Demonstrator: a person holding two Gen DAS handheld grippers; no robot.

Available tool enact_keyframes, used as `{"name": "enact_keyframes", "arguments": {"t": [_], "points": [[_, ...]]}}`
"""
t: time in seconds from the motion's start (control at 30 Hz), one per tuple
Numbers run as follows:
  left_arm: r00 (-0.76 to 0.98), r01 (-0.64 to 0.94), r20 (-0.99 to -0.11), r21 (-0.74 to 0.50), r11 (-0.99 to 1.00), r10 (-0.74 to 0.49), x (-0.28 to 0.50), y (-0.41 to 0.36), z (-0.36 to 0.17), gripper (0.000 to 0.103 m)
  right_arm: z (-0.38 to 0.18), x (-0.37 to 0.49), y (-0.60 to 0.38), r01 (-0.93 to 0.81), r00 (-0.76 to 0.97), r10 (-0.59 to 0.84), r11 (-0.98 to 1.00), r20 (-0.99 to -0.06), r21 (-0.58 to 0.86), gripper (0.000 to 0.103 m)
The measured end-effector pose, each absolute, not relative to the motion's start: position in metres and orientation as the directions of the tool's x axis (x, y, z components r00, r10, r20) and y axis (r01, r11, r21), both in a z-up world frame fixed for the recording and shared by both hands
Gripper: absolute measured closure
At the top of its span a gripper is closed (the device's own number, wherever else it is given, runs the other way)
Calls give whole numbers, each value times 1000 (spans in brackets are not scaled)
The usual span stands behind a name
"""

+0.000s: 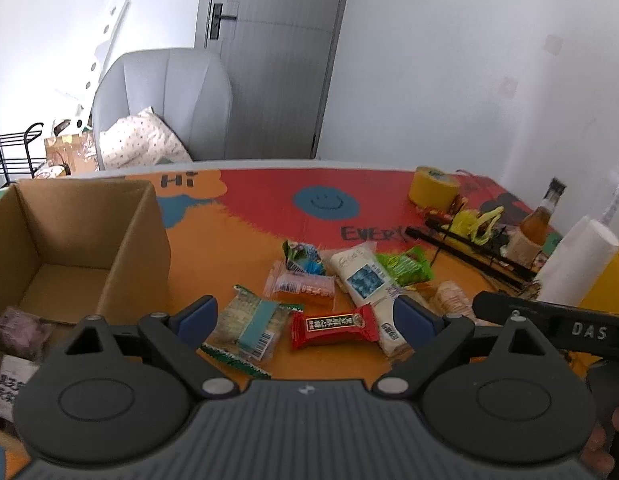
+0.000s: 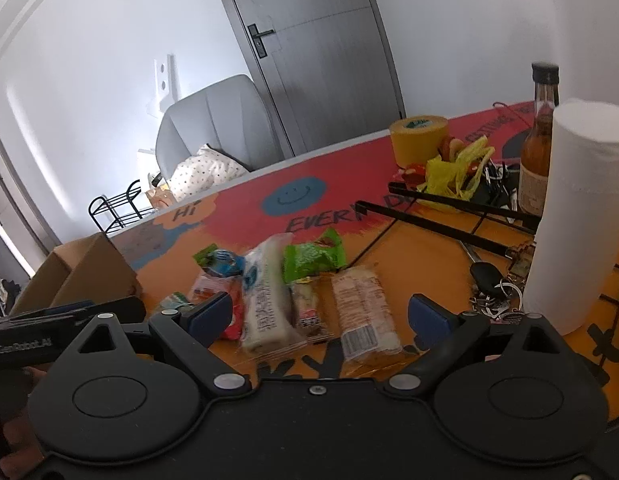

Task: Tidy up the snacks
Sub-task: 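Reach the left tool to the green-blue cake pack while the right tool reaches the clear pastry pack, then close the left tool on the green-blue cake pack while the right tool grasps the pastry pack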

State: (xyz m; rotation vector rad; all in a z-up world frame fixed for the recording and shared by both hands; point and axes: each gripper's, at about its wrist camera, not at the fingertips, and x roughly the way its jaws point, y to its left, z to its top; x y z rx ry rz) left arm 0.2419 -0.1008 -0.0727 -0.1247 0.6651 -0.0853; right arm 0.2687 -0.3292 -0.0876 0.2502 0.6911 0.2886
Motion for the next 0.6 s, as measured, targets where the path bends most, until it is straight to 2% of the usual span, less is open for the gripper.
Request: {"name": "enact_keyframes", "arguments": {"t": [0.13,0.3,0.5,0.6], "points": [[766,14,-635,-132,991,-96,258,-100,-86,14,-98,280,-329,-172,714,343,931,-610,322,19],[746,-16,-661,-136,991,-79,273,-92,-100,27,-105,290,-325,-180,705,343,933,-620,312,28],[731,-39,-679,-134,990,-63,283,-85,-109,40,-113,301,-321,-180,695,338,936,-634,301,34],[732,-37,-679,-118,992,-53,284,-85,-113,43,-118,304,-318,-180,683,338,937,-648,299,38]]}}
